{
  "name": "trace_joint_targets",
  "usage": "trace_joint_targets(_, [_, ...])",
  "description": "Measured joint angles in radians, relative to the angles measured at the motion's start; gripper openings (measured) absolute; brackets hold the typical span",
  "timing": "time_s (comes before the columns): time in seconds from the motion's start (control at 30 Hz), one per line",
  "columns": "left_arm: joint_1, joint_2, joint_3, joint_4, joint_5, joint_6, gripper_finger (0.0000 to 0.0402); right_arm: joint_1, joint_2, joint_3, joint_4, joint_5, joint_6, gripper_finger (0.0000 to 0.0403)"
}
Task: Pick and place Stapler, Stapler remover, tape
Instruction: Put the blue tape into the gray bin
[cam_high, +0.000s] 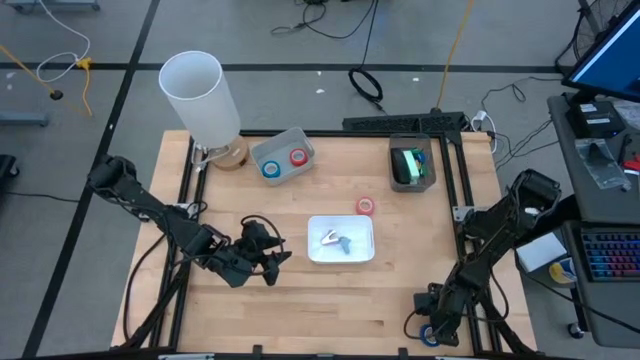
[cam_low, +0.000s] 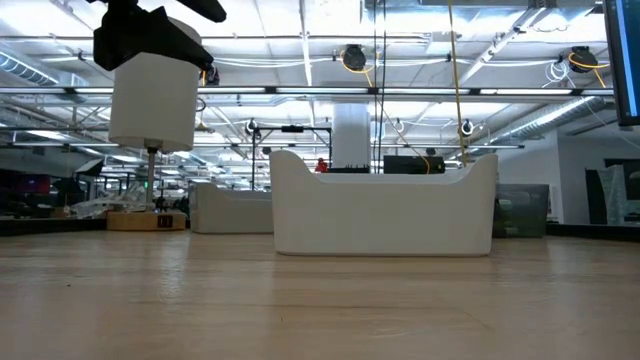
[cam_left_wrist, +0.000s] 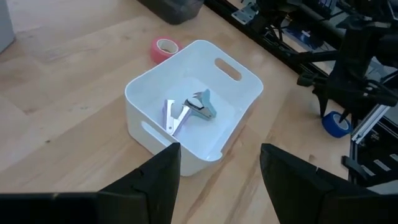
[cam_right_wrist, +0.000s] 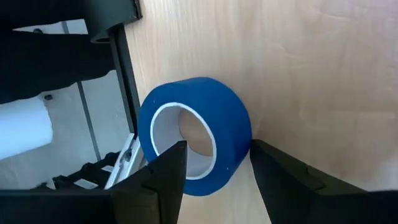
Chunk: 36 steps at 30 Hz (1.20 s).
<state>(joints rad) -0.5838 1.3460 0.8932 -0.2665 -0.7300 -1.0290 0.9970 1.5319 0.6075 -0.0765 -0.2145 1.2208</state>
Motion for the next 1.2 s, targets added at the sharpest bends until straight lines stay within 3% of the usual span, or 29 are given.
trace_joint_targets(0.17, [0.000, 0.000, 0.000, 0.000, 0.005, -0.006, 0.0218, -0.001, 0.001, -0.002, -0.009, 0.029, 0.009, 0.0148])
trace_joint_targets(0.47, [0.000, 0.000, 0.000, 0.001, 0.006, -0.009, 0.0218, -0.013, 0.001, -0.003, -0.019, 0.070, 0.005, 0.0031])
trace_joint_targets(0.63, [0.000, 0.000, 0.000, 0.000, 0.006, -0.005, 0.0218, -0.042, -0.036, -0.005, -0.001, 0.059, -0.046, 0.0031])
trace_joint_targets(0.8, [0.000, 0.000, 0.000, -0.002, 0.006, -0.004, 0.0218, -0.122, -0.123, -0.010, -0.028, 0.128, -0.127, 0.0031])
trace_joint_targets(1.2, [0.004, 0.000, 0.000, -0.007, 0.005, -0.005, 0.0218, -0.498, -0.399, -0.008, 0.010, 0.087, -0.451, 0.0031])
